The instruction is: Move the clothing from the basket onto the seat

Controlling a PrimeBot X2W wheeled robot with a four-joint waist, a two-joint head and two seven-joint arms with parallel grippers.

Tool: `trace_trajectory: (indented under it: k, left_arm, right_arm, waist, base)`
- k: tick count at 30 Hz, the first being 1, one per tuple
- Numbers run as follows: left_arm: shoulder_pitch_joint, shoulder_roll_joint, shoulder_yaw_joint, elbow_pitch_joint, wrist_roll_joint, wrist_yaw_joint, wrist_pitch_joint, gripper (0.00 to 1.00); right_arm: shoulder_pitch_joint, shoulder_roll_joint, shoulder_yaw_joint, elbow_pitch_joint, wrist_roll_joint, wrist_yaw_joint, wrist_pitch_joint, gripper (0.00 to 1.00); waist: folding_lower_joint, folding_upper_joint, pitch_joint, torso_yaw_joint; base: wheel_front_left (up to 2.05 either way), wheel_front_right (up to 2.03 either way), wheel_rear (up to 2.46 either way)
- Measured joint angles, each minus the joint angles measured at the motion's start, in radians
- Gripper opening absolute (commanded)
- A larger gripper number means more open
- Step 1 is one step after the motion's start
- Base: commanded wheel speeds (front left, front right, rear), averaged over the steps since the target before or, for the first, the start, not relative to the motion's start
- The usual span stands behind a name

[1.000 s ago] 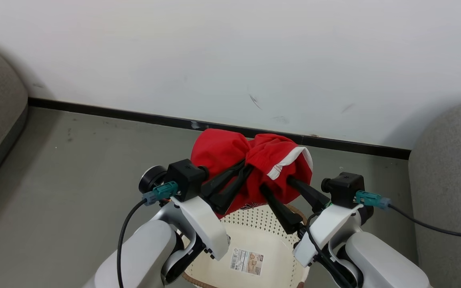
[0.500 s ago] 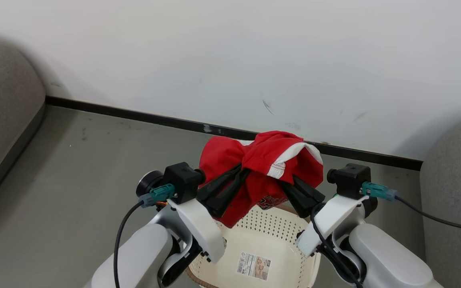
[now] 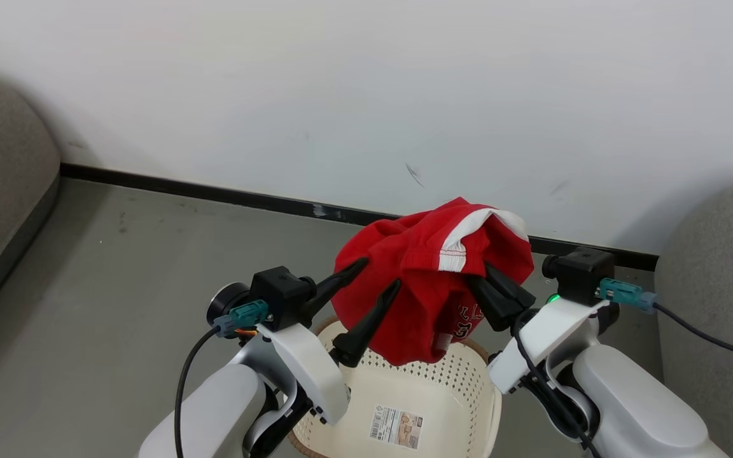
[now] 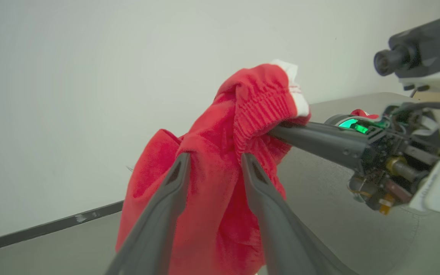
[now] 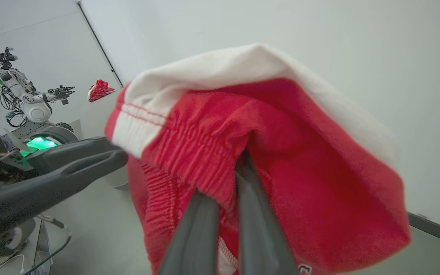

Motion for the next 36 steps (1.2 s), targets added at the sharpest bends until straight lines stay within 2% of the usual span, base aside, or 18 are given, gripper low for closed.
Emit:
trace_trajectory:
  k: [11, 23, 36]
  left_arm:
    - [0.010, 0.021, 0.013, 0.001, 0.000, 0.009, 0.004, 1.00]
    - [0.028, 0.029, 0.014, -0.015, 0.000, 0.009, -0.019, 1.00]
    - [0.029, 0.059, -0.041, -0.053, 0.012, 0.007, -0.051, 1.00]
  right_arm:
    - [0.001, -0.028, -0.059, -0.026, -0.024, 0.000, 0.000, 0.00]
    - [0.006, -0.079, -0.206, -0.092, -0.078, 0.000, 0.000, 0.00]
    - [0.064, -0.108, -0.307, -0.155, -0.114, 0.000, 0.000, 0.00]
  waist:
    - [0.0000, 0.0000, -0.002, -0.027]
    - [0.0000, 0.0000, 0.011, -0.079]
    - [0.0000, 0.0000, 0.035, -0.157]
  base:
    - [0.00, 0.00, 0.00]
    - [0.00, 0.00, 0.00]
    - [0.00, 0.00, 0.00]
